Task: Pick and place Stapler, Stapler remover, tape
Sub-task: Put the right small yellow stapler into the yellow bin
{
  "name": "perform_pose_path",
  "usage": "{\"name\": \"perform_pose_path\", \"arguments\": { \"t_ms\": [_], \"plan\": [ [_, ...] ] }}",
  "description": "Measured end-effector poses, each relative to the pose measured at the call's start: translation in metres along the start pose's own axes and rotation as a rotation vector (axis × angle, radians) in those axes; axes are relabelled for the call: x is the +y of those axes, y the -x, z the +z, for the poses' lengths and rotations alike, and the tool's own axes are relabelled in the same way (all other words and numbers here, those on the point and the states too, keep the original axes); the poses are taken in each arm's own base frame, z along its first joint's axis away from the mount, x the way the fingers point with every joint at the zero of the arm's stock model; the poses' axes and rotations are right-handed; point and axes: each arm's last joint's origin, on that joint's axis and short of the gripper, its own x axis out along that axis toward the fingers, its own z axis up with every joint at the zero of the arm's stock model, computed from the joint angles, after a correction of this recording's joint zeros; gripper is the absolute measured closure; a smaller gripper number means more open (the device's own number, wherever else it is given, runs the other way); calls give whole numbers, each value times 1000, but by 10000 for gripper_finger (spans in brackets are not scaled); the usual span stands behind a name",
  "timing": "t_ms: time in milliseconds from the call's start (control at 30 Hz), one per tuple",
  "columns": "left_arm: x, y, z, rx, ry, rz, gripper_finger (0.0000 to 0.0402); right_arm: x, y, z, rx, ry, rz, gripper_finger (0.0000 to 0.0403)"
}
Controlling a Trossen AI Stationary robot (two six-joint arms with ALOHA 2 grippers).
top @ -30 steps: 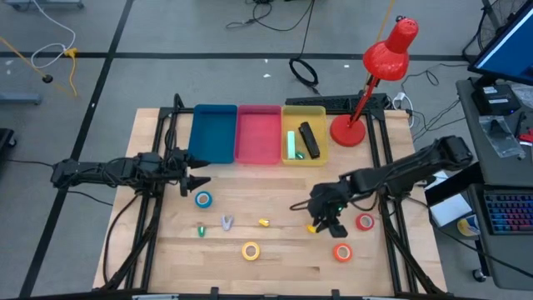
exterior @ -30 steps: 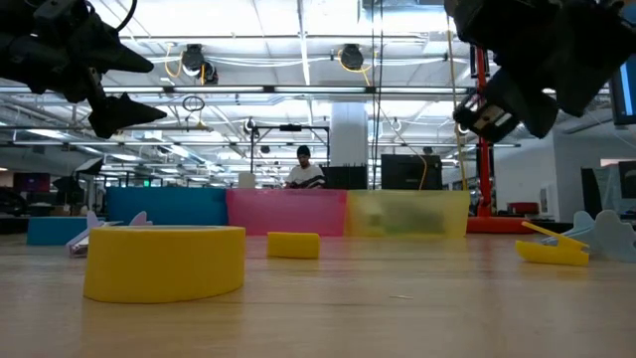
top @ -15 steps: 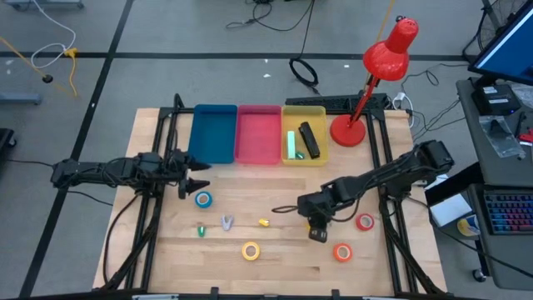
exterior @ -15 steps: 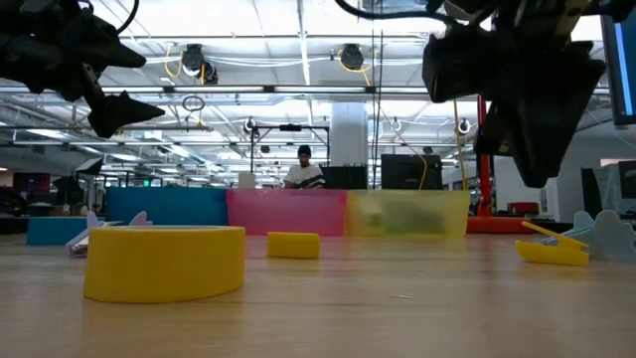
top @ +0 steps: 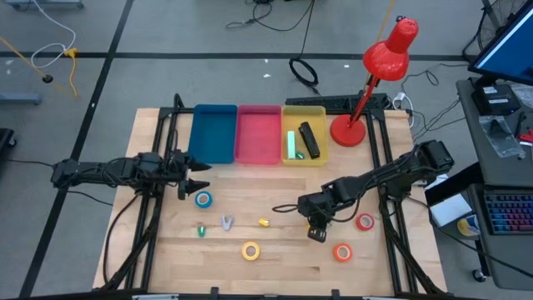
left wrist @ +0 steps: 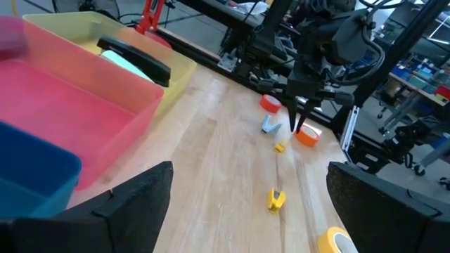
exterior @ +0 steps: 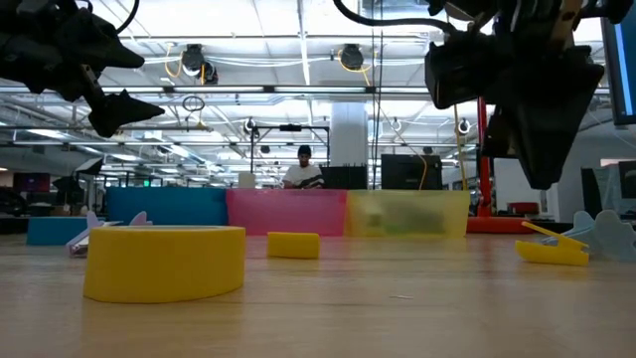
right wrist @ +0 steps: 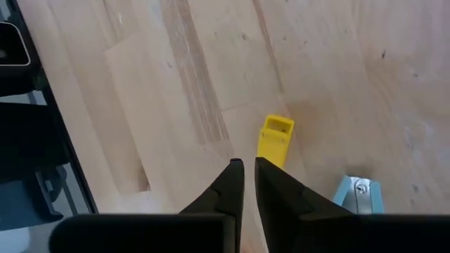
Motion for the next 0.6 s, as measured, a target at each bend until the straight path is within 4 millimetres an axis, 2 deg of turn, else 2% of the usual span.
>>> {"name": "perform_pose_path", "arguments": {
  "t_ms": [367, 600],
  "plan": [
    [0, 0, 0, 0, -2, 0, 23, 0, 0, 1, -10, 21, 2, 241],
    [0, 0, 0, 0, -15, 1, 23, -2, -10, 6, -30, 23, -16, 207]
  ]
}}
